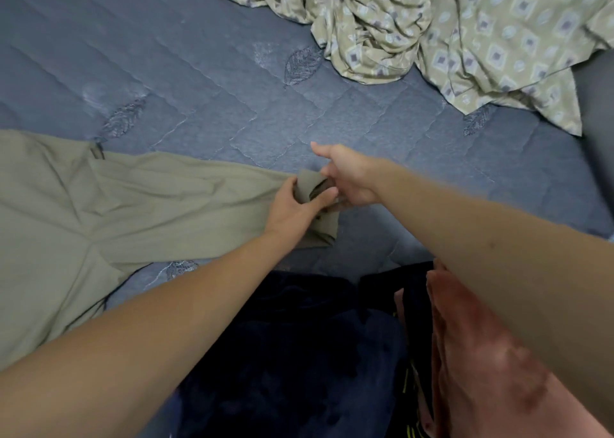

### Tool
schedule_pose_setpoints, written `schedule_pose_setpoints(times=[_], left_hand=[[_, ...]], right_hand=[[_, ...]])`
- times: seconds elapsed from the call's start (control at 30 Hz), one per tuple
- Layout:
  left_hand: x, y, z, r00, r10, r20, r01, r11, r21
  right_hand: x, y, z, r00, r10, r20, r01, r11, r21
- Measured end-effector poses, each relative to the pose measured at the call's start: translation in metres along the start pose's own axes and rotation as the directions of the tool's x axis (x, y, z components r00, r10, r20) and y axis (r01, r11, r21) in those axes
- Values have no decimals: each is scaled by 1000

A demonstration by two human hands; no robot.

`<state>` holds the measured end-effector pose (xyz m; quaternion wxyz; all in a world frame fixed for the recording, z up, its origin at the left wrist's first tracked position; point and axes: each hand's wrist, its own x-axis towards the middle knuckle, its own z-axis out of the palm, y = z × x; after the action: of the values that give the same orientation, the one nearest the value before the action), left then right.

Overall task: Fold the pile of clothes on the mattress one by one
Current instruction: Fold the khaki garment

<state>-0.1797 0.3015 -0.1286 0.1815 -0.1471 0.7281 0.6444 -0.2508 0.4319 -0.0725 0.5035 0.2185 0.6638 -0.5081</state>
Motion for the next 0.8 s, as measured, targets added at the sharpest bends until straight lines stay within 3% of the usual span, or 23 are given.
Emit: schedule_pose_setpoints(times=[0.07,0.17,0.37,0.5,0.6,0.63,0.7,0.73,0.8], left_hand=[[8,-5,-20,998,-60,35,60,998,2],[20,-17,-37,998,-54,42,54,999,-1],[29,-35,-49,991,-60,-122,92,956,277],[36,-46,-58,988,-34,-152,88,927,365],[40,-47,-76,983,-66,-169,117,942,316],[41,-48,-88,982,-73,-173,121,952,281],[37,-46,-115,980,-88,-180,126,968,216],[34,-46,-134,976,-91,-197,129,973,192],[28,-45,-172,963,-75,-258,125,975,183]], right_hand=[[9,-2,19,1000,5,-26,-8,996,-91],[24,1,35,993,-20,-117,18,1000,-19],[46,18,66,938,-29,-345,52,997,55],[43,23,75,951,-60,-305,97,989,109],[37,20,82,949,-175,-262,220,963,155],[40,18,86,917,-259,-304,294,953,74],[48,17,92,775,-497,-390,360,855,-374],[54,16,100,712,-608,-352,334,734,-592],[64,18,120,671,-710,-212,310,529,-790]])
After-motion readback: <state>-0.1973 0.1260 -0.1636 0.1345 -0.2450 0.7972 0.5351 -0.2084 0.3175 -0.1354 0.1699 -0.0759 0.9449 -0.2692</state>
